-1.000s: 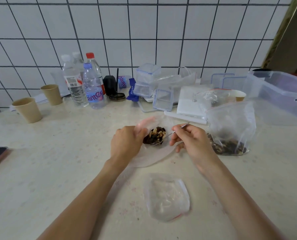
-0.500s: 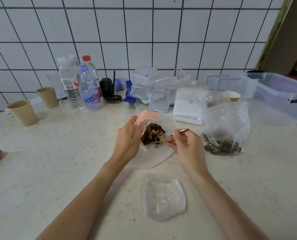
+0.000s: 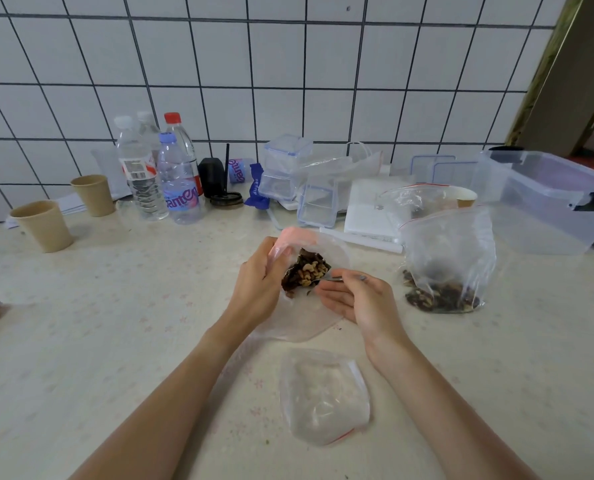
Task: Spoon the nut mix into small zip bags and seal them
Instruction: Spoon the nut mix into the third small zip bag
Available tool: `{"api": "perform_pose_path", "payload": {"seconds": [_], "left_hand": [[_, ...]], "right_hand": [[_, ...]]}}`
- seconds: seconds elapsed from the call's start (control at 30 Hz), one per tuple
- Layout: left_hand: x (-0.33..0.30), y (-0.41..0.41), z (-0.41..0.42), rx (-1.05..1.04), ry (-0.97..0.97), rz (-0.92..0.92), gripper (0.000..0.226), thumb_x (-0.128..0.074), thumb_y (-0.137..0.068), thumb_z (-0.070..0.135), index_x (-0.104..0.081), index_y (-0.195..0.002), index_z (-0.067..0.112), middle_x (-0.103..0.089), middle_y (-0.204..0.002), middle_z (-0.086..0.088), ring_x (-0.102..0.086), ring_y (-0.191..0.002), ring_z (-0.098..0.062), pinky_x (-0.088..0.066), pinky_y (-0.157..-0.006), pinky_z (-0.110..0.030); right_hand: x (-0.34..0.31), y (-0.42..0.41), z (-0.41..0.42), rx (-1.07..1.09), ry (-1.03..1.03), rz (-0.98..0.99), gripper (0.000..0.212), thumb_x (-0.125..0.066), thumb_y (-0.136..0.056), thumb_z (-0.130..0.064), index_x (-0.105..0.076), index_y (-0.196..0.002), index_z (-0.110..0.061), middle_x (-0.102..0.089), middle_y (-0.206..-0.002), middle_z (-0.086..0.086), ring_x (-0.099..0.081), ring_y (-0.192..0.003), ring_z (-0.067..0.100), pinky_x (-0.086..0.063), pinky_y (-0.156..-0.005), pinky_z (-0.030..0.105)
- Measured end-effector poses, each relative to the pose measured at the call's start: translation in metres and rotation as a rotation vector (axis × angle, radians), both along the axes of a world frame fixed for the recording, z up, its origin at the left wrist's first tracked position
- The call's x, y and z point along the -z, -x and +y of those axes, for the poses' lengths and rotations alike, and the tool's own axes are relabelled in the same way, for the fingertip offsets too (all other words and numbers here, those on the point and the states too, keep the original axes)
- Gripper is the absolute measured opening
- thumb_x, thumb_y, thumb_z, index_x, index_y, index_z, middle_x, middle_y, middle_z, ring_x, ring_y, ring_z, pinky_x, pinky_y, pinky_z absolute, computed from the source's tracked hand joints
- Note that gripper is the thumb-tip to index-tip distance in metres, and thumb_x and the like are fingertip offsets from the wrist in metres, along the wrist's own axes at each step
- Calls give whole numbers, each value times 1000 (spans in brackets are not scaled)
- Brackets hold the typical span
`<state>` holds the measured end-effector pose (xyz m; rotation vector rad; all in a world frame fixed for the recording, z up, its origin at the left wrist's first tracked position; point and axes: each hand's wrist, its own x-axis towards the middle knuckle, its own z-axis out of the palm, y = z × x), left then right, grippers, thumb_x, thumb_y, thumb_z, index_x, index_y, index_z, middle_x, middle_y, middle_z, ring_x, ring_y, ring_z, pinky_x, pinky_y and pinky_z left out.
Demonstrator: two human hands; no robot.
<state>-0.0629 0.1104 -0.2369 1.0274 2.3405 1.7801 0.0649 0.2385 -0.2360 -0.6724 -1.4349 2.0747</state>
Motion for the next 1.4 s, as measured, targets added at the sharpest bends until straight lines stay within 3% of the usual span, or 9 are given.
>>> {"api": "perform_pose_path", "payload": {"seconds": [0.23,0.37,0.47,0.63,0.87,1.0,1.17,1.27,1.4], "left_hand": [[0,4,0,-161,-43,48,18,-49,-108,27,-62,-120,31,-71,-102,13,-68,-96,-7,-59,-82,-37],[-2,7,-2,-234,-45,100,21,-55,-106,23,-61,-126,28,-66,-100,26,-62,-95,12,-47,-73,-8],[-8,7,-5,-197,-46,42,33,-64,-101,20,-57,-132,29,-63,-108,27,-58,-95,21,-45,-73,0],[-18,3,-13,-120,-13,87,60,-80,-90,22,-48,-140,29,-60,-123,22,-58,-112,3,-41,-89,-7],[-35,-10,-31,-147,19,166,55,-75,-93,31,-50,-142,28,-57,-138,18,-51,-126,-2,-40,-107,-26],[-43,-27,-43,-165,39,280,42,-71,-96,35,-54,-134,33,-52,-131,26,-41,-114,10,-35,-101,-25],[-41,-53,-64,-125,69,475,23,-67,-97,34,-62,-119,27,-60,-112,16,-58,-98,-1,-47,-84,-21],[-37,-65,-74,-31,175,429,15,-59,-96,47,-63,-103,34,-64,-90,20,-63,-76,-2,-47,-63,-19],[-27,-75,-75,55,415,387,30,-49,-98,60,-66,-91,37,-68,-87,21,-63,-67,0,-50,-63,-25]], "right_hand": [[0,-4,2,-3,54,35,29,-45,-109,-11,-69,-110,5,-77,-100,26,-78,-92,33,-66,-77,38],[1,-5,3,-18,46,39,29,-44,-110,-11,-69,-111,4,-77,-101,24,-78,-92,33,-66,-75,38],[-1,-7,3,-25,53,36,30,-44,-109,-12,-69,-112,4,-77,-102,25,-78,-95,34,-65,-76,41],[-12,-13,6,-51,10,8,30,-44,-110,-14,-68,-113,2,-77,-102,24,-77,-98,33,-66,-73,48],[-34,-35,2,-57,-6,35,28,-43,-109,-11,-68,-111,2,-77,-101,24,-77,-99,35,-66,-71,50],[-47,-59,3,-62,-20,72,29,-42,-109,-11,-67,-113,2,-76,-106,26,-76,-102,36,-64,-67,44],[-58,-101,1,-93,-67,115,29,-42,-108,-12,-66,-115,3,-76,-106,27,-75,-103,39,-64,-66,43],[-58,-128,-2,-113,-86,107,31,-41,-107,-14,-65,-115,4,-74,-107,30,-74,-104,42,-63,-64,40],[-51,-157,-9,-118,-103,84,32,-44,-104,-16,-65,-113,6,-72,-106,34,-73,-103,46,-63,-64,42]]}}
